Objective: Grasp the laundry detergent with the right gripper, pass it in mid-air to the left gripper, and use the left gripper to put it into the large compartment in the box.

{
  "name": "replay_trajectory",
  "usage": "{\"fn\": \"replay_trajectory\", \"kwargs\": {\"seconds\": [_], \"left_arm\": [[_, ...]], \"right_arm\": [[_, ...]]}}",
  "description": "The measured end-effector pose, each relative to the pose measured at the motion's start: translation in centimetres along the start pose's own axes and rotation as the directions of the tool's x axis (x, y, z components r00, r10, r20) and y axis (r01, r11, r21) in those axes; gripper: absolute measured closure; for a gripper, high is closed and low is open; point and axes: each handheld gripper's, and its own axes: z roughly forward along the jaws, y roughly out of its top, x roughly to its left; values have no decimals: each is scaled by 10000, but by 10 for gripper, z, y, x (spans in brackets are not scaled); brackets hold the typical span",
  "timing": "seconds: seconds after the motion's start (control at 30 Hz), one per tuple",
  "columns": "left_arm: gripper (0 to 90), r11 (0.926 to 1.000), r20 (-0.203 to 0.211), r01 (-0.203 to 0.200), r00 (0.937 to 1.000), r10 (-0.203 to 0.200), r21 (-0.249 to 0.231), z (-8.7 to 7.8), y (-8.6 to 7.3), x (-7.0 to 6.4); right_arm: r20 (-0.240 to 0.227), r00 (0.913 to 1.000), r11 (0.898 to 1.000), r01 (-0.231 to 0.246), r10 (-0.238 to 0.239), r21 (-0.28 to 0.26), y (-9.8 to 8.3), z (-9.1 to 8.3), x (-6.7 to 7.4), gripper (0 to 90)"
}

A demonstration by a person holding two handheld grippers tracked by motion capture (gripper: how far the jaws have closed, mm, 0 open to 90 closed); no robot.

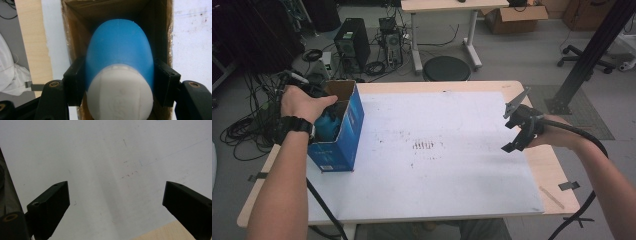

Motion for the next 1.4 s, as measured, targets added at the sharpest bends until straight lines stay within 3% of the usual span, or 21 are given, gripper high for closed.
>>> {"fn": "replay_trajectory", "kwargs": {"seconds": [0.77, 1.4], "left_arm": [[380, 9996, -23, -72, 10000, 72, 283, 21, -3, 1], [341, 9991, -55, -30, 10000, 32, 413, 22, -2, -3]], "right_arm": [[-119, 9999, 10000, -37, 36, -65, -1, 3, 2, 71], [-128, 9999, 9999, -116, 115, -118, -5, 1, 3, 71]]}}
